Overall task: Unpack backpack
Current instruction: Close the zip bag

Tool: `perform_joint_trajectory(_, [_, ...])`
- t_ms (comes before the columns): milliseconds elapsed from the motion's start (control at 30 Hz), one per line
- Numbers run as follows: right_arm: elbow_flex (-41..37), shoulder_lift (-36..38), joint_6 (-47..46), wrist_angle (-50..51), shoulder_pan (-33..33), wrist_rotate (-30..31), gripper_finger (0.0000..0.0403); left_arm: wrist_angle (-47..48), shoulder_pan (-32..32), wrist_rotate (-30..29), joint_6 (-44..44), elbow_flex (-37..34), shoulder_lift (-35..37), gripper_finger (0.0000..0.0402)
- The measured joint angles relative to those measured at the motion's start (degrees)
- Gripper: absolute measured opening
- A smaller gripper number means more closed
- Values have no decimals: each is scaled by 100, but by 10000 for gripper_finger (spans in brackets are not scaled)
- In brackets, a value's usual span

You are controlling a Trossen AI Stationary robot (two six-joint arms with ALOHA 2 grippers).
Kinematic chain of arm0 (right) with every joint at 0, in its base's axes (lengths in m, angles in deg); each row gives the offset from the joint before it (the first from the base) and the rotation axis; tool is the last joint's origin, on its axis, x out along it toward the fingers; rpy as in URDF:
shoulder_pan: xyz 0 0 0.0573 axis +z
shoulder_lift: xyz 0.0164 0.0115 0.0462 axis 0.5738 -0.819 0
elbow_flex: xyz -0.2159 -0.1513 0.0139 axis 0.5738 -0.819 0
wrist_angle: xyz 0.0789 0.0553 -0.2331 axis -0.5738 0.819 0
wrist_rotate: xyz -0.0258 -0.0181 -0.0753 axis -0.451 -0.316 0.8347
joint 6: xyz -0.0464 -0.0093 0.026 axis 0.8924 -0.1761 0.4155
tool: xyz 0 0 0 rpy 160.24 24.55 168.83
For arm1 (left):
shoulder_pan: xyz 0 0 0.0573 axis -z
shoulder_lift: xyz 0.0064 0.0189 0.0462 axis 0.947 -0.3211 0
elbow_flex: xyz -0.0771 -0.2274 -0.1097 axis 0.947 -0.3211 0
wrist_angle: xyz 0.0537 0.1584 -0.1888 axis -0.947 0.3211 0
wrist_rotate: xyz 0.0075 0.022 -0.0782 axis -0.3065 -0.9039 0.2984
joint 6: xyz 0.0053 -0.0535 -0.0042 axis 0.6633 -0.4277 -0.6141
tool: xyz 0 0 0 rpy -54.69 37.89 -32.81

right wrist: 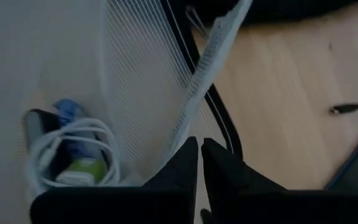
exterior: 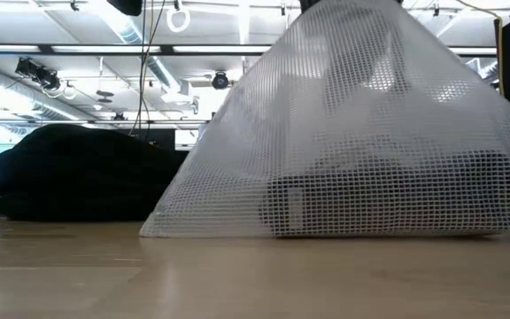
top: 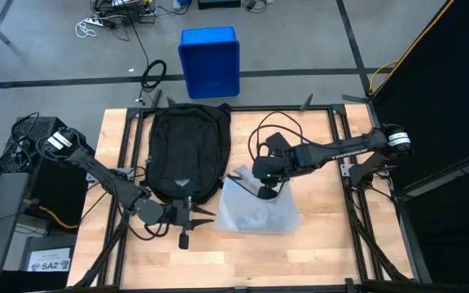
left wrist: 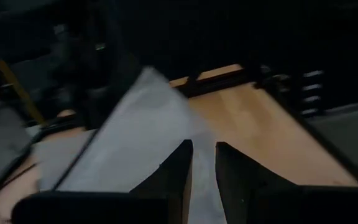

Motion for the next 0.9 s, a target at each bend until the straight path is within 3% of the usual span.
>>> perform_joint_trajectory(133, [44,0,-7,22,77,-3,0,229,-38,-645,16,0,0,45])
perform_joint_trajectory(233, [44,-3,-48,103,112,-7,0,573,-189,-738,-293,0,0,52])
perform_joint_trajectory(567, [44,-28,-119,164,175,-39,0,1083,-876,-238,-1132,0,-2,90])
perform_joint_trajectory(767, [44,-28,-176,166,241,-103,0,1301,-1563,595,-1562,2,-2,119])
perform_joint_trajectory(900, [44,-28,-236,164,304,-149,0,1587,-2001,824,-1798,2,-2,142])
